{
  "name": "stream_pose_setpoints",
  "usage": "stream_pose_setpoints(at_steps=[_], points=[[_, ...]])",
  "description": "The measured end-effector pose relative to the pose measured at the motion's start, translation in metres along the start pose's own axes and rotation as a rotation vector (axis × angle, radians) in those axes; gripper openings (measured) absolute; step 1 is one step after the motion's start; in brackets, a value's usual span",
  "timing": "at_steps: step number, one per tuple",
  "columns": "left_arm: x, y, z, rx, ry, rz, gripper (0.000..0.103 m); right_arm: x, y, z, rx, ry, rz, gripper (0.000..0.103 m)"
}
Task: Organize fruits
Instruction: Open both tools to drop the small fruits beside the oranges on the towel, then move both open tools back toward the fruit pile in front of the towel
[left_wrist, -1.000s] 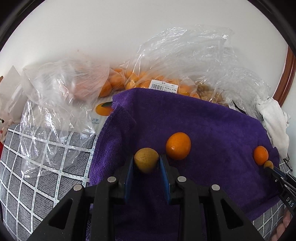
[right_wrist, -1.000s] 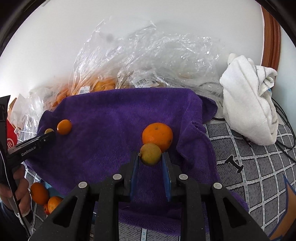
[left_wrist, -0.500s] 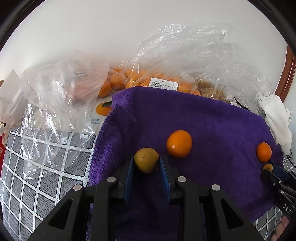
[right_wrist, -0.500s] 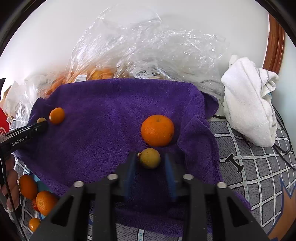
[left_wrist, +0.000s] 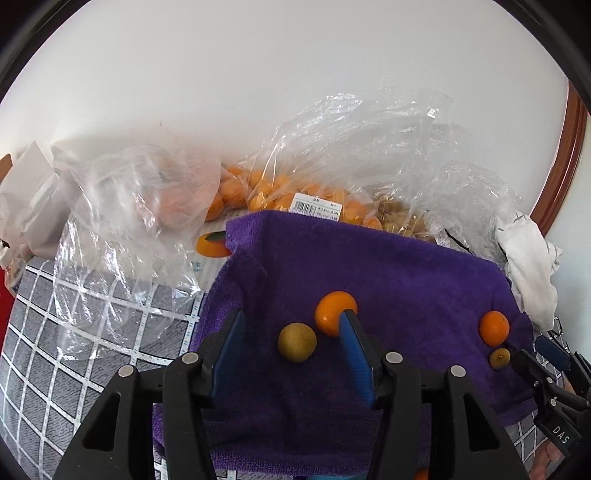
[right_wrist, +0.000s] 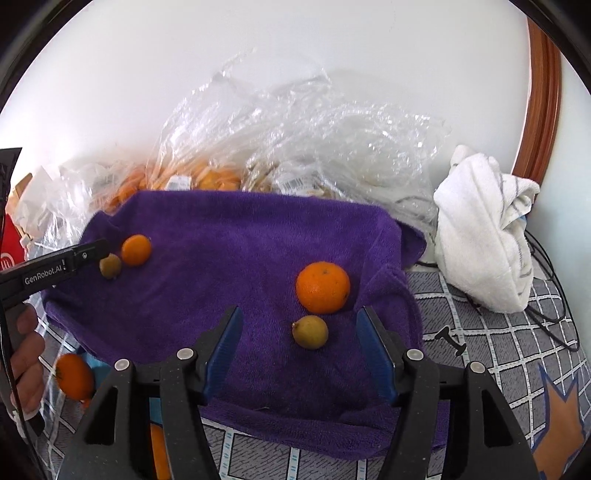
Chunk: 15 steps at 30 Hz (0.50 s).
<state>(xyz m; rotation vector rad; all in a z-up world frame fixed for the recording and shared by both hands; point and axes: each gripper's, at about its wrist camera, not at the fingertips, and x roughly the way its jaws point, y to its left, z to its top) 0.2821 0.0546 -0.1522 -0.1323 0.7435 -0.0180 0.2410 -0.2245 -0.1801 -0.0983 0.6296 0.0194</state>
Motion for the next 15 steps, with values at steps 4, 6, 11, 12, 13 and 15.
stream_pose_setpoints(at_steps=[4, 6, 11, 12, 13, 15], points=[[-0.026, -0.002, 0.005, 0.008, -0.039, 0.018, 0.051, -0.021, 0.001, 0.011, 0.016, -0.006, -0.032, 0.064], [-0.04, 0.0, 0.001, -0.001, -0.046, 0.013, 0.051, -0.039, 0.004, 0.011, 0.012, -0.01, -0.041, 0.064], [-0.066, 0.005, -0.018, 0.026, -0.035, 0.044, 0.051, -0.079, 0.013, -0.004, -0.019, -0.068, -0.045, 0.064], [-0.07, 0.006, -0.022, 0.027, -0.031, 0.046, 0.051, -0.085, 0.016, -0.01, -0.021, -0.069, -0.042, 0.064], [-0.076, 0.008, -0.028, 0.03, -0.023, 0.048, 0.051, -0.088, 0.019, -0.014, -0.021, -0.063, -0.039, 0.063], [-0.085, 0.011, -0.04, 0.034, -0.013, 0.054, 0.051, -0.095, 0.025, -0.026, -0.02, -0.048, -0.021, 0.058]])
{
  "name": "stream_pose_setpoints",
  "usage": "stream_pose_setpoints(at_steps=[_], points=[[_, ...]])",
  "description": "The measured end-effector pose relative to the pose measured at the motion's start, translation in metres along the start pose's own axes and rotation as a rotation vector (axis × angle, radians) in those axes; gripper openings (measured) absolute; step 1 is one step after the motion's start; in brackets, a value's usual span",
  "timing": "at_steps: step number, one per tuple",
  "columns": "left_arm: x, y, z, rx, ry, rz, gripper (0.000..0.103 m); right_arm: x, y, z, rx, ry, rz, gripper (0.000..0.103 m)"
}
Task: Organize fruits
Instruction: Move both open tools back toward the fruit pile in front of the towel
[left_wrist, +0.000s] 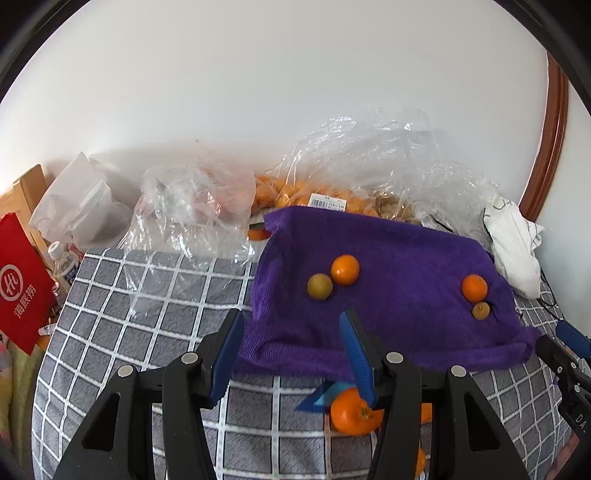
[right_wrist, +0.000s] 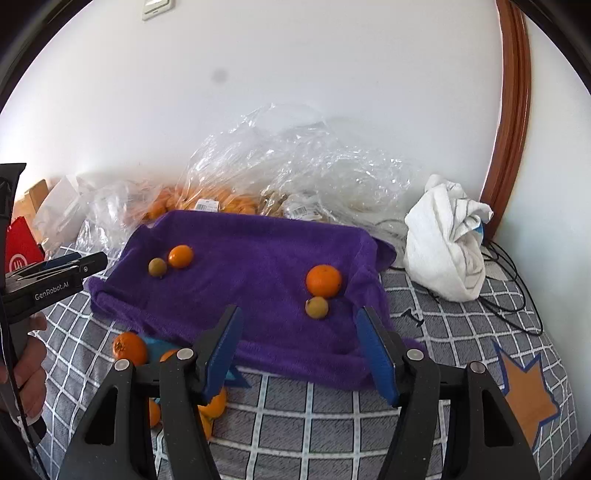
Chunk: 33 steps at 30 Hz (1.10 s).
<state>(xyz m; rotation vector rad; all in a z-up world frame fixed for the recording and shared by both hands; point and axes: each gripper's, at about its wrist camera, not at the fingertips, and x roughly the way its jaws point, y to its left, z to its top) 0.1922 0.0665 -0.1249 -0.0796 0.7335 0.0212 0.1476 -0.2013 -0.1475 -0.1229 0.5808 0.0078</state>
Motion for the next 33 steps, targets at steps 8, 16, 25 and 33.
stream_pose_setpoints(at_steps=[8, 16, 25, 33], points=[[-0.016, 0.021, -0.045, -0.012, 0.048, 0.042, 0.051, -0.021, 0.014, -0.047, 0.021, 0.043, 0.066, 0.057], [0.005, 0.044, -0.074, -0.079, 0.096, 0.026, 0.053, -0.006, 0.01, -0.075, 0.085, 0.118, 0.106, 0.052], [0.015, 0.043, -0.087, -0.059, 0.108, -0.03, 0.062, 0.012, 0.041, -0.083, 0.065, 0.163, 0.208, 0.049], [0.016, 0.036, -0.089, -0.021, 0.127, -0.026, 0.067, 0.035, 0.06, -0.083, 0.01, 0.207, 0.174, 0.04]])
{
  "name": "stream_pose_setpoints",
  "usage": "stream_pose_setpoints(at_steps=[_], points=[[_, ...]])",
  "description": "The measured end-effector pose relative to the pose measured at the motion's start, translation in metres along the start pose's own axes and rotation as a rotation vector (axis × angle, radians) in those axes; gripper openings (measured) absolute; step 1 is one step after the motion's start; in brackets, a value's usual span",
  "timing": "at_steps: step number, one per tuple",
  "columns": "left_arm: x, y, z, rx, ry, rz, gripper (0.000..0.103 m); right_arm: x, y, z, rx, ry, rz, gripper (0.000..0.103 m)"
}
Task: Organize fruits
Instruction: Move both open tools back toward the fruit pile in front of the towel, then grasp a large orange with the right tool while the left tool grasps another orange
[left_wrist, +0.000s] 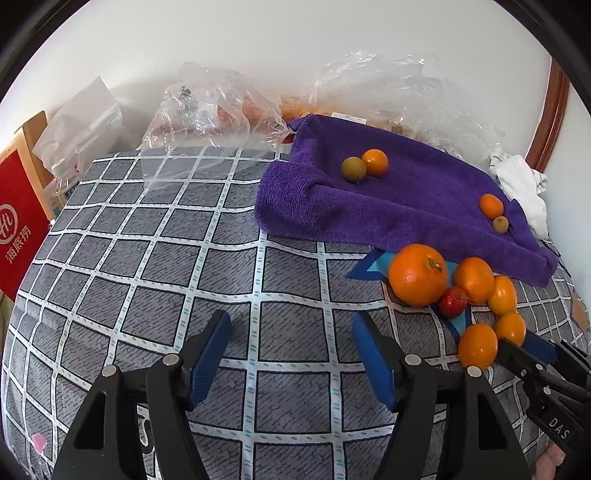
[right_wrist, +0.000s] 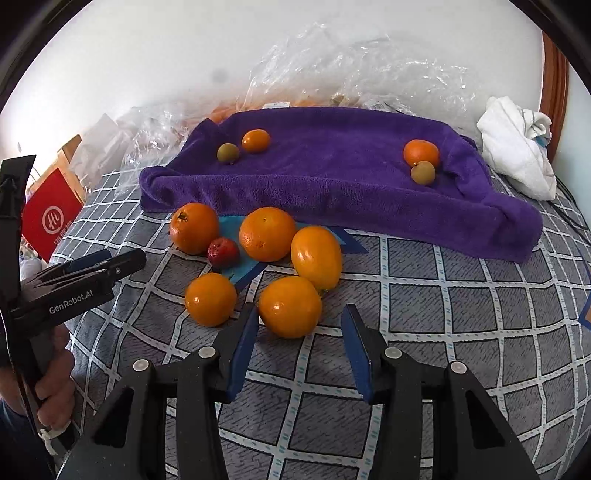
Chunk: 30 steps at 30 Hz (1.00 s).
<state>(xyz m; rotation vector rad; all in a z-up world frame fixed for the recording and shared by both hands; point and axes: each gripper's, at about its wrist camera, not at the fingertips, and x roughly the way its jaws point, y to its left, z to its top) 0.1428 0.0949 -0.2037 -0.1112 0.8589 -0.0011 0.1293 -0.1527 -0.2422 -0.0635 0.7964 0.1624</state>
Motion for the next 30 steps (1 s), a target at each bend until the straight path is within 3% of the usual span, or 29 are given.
stream_pose_setpoints(at_steps=[2, 19, 27, 30], points=[[0.0, 0.0, 0.0, -0.001, 0.0, -0.005, 0.067, 0.001, 0.002, 0.001, -0.003, -0.011, -0.023, 0.035], [0.001, -0.001, 0.0, -0.001, 0.001, -0.014, 0.071, -0.002, -0.003, 0.0, 0.026, -0.023, -0.021, 0.035], [-0.009, 0.005, -0.002, -0.032, -0.02, -0.098, 0.07, -0.021, -0.026, -0.012, 0.029, -0.052, -0.08, 0.035], [-0.014, -0.007, 0.003, 0.001, -0.013, -0.096, 0.07, -0.028, -0.042, -0.018, 0.021, -0.043, -0.113, 0.035]])
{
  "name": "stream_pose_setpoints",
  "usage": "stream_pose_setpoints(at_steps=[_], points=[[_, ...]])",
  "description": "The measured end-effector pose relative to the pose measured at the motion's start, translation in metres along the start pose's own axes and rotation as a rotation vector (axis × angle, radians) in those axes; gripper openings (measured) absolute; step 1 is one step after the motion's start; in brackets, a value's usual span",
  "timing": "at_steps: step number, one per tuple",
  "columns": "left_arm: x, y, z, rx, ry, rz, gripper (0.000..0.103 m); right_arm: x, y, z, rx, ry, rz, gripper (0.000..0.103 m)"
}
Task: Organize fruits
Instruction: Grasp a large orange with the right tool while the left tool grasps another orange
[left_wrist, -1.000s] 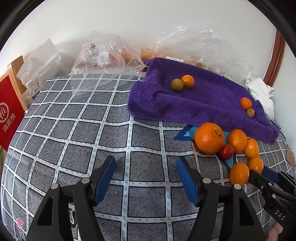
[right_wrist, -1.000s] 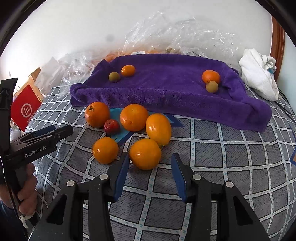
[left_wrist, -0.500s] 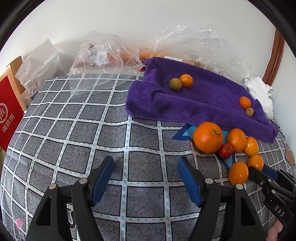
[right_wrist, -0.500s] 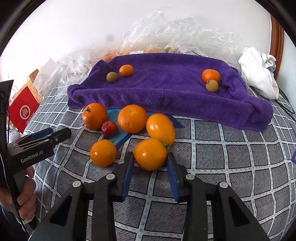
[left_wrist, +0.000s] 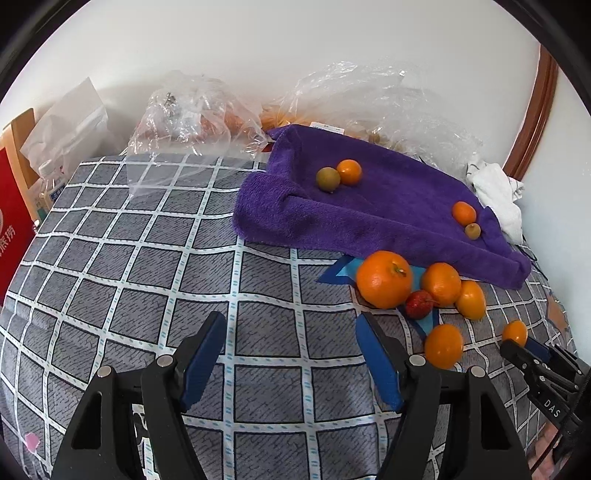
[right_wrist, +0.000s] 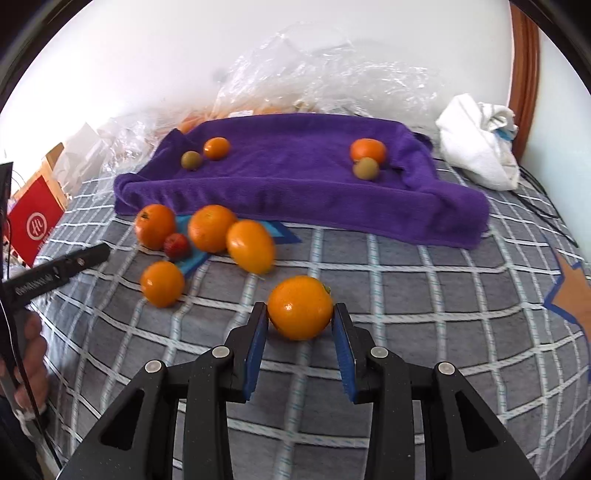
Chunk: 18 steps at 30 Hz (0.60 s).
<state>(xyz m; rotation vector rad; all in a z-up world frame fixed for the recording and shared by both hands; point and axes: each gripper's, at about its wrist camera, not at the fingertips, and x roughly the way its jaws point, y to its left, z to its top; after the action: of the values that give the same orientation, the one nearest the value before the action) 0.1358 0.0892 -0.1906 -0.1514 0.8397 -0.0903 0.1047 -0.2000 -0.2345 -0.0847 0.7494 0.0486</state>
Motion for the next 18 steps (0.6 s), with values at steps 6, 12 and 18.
stream_pose_setpoints(at_steps=[6, 12, 18], points=[[0.011, -0.022, 0.023, -0.065, 0.028, -0.076, 0.07, 0.0, -0.035, 0.006, 0.049, 0.008, -0.013, 0.035], [0.033, -0.037, 0.03, -0.088, 0.06, -0.103, 0.07, 0.009, -0.041, 0.012, 0.039, -0.006, -0.015, 0.035], [0.042, -0.045, 0.027, -0.081, 0.07, -0.076, 0.058, 0.014, -0.041, 0.01, 0.039, -0.006, -0.005, 0.035]])
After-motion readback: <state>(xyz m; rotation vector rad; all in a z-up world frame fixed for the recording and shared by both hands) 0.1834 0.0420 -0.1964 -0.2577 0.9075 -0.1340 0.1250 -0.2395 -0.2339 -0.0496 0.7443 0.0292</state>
